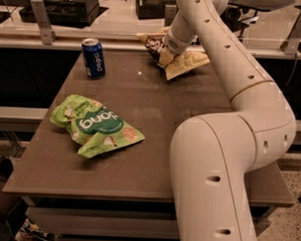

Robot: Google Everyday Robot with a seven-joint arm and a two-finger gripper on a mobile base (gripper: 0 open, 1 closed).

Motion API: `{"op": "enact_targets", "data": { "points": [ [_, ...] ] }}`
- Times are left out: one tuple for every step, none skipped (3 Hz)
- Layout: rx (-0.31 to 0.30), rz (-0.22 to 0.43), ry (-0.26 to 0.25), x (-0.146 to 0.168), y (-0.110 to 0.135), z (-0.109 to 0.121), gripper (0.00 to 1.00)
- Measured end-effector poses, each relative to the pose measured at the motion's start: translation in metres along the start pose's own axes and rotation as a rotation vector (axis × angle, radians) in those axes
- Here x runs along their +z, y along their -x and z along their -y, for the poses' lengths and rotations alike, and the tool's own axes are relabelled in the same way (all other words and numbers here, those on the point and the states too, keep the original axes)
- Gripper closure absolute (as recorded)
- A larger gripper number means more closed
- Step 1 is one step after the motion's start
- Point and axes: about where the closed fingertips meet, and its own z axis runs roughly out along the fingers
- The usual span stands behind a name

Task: Pick brown chip bag

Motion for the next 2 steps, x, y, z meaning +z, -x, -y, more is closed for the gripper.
{"op": "enact_targets", "data": {
  "points": [
    [-0.008,0.048,-0.029,-0.025,0.005,0.012,1.0],
    [-0.006,0.093,-0.073,-0.055,0.005,0.027,1.0]
  ]
}}
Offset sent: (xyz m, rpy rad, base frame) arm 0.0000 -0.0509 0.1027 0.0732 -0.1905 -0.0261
